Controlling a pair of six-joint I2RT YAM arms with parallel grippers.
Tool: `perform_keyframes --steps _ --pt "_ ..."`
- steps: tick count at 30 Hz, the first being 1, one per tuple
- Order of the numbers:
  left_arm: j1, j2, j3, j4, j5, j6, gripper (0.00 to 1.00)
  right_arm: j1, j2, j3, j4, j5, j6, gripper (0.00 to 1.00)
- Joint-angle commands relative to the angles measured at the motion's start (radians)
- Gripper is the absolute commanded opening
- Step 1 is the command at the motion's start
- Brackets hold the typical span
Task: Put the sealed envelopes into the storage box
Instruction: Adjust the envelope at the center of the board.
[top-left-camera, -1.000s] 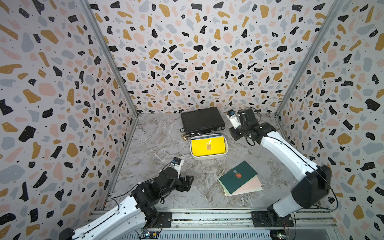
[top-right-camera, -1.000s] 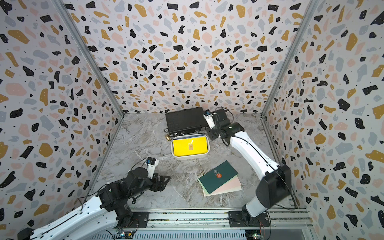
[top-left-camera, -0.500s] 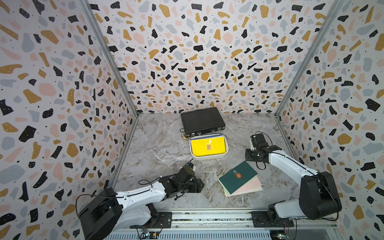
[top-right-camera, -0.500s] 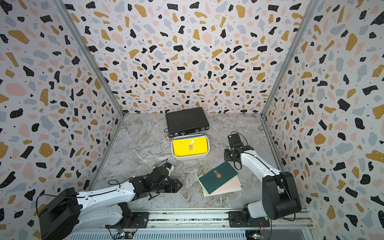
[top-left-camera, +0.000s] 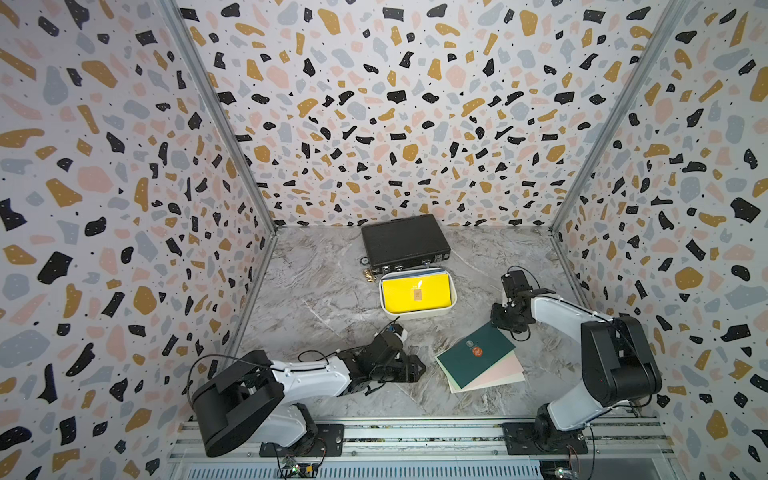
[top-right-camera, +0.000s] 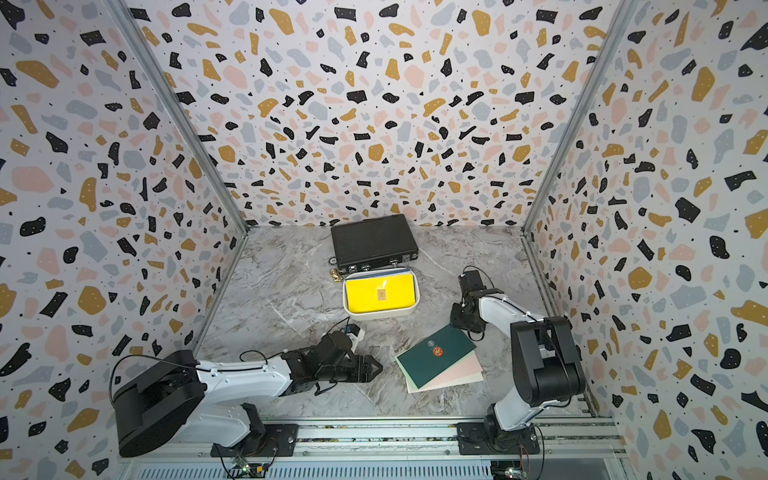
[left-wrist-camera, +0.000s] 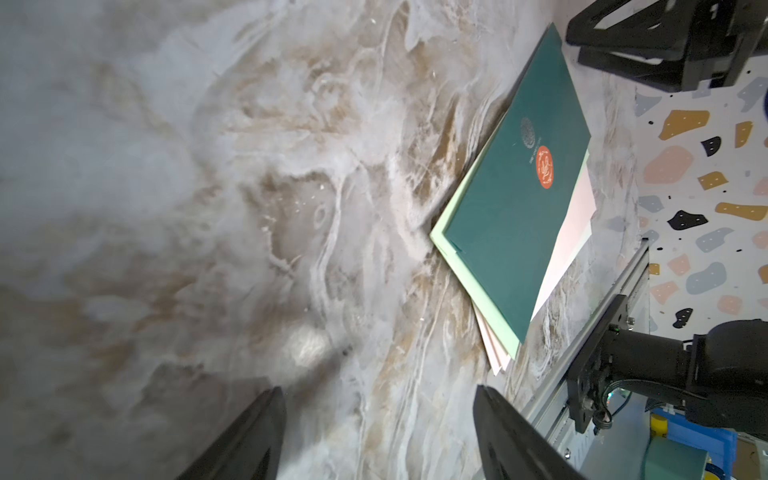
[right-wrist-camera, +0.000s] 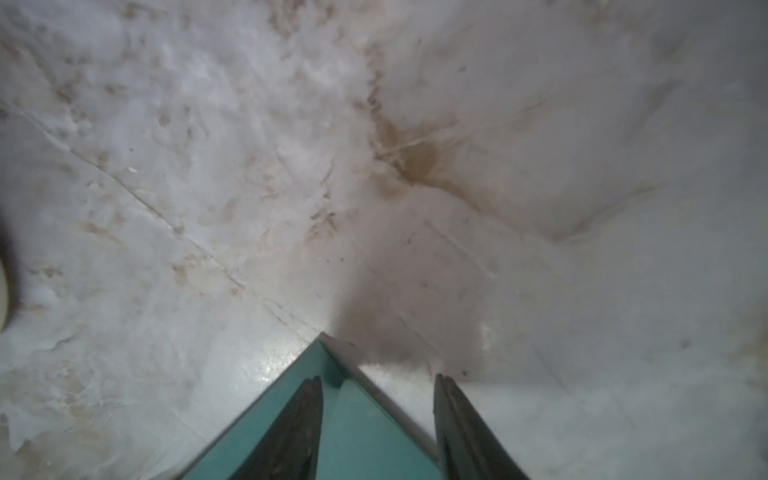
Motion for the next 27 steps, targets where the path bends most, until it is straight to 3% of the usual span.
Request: perform_keyframes --steps 1,10,27 --pt "-0.010 0.057 -0.007 0.008 0.026 -0.029 0.76 -0.001 0.004 -0.022 0.000 -0.077 0.038 0.48" --pt "-0.024 0.134 0.000 0.067 0.056 -0.061 0.74 0.011 -0.053 -0.079 0.003 -0.207 0.077 0.46" --pt "-0.037 0.087 -0.049 0.052 0.038 -0.089 0.73 0.119 -0.286 -0.189 -0.091 -0.273 0.071 0.42"
